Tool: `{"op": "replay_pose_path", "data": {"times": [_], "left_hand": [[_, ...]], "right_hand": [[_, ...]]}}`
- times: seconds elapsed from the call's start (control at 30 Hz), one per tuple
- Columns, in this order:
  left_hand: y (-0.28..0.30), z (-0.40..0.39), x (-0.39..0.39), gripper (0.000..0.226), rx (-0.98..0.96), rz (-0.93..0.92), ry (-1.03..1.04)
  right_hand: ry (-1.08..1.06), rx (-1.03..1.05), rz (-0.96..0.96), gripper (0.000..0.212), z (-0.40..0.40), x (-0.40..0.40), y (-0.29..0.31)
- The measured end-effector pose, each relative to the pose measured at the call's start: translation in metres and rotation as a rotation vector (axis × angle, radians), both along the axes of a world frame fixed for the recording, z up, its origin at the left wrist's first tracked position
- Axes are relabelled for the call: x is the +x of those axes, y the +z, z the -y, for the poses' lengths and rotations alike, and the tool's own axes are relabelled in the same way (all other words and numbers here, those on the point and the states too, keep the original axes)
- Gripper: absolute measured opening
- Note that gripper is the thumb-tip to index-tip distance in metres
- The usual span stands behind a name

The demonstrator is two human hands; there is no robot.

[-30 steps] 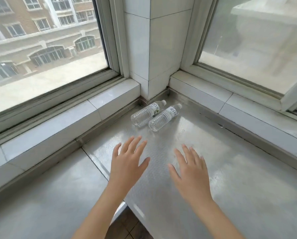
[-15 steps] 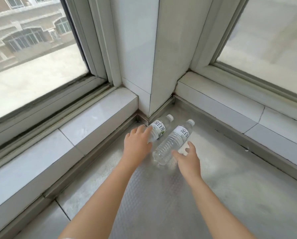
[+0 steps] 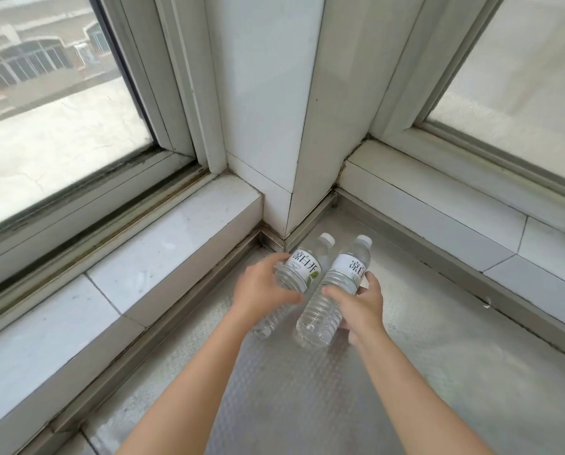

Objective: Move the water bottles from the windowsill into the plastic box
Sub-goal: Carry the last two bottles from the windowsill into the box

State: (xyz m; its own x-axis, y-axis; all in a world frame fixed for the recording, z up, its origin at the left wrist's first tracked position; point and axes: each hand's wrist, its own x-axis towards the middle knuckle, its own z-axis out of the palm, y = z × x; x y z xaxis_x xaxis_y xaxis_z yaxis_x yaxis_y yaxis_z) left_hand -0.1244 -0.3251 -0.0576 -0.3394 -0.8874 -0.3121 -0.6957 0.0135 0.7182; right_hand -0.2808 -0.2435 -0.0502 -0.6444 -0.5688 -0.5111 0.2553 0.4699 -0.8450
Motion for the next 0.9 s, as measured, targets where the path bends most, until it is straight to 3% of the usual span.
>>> {"op": "replay_pose_path", "data": {"times": [0.2,0.37,0.7,0.9], "left_hand": [[0.015,-0.037,0.02,0.071,0.016,-0.355,0.157],[0.046,-0.08,0.037,0.074,-0.006,-0.591,0.257],[0.112,-0.213,0.087,0.077,-0.319,-0.652,0.373],[0.143,-0.324,0.126,0.081,-0.384,-0.65,0.551]], "right_hand": [[0.155,-0.115,-0.053,0.09,-0.027,0.004,0.015],[0.285,-0.218,-0.126,0.097,-0.069,0.012,0.046],[0.448,-0.439,-0.253,0.096,-0.181,0.053,0.115],[0.546,-0.559,-0.266,0.1,-0.263,0.083,0.142]]}}
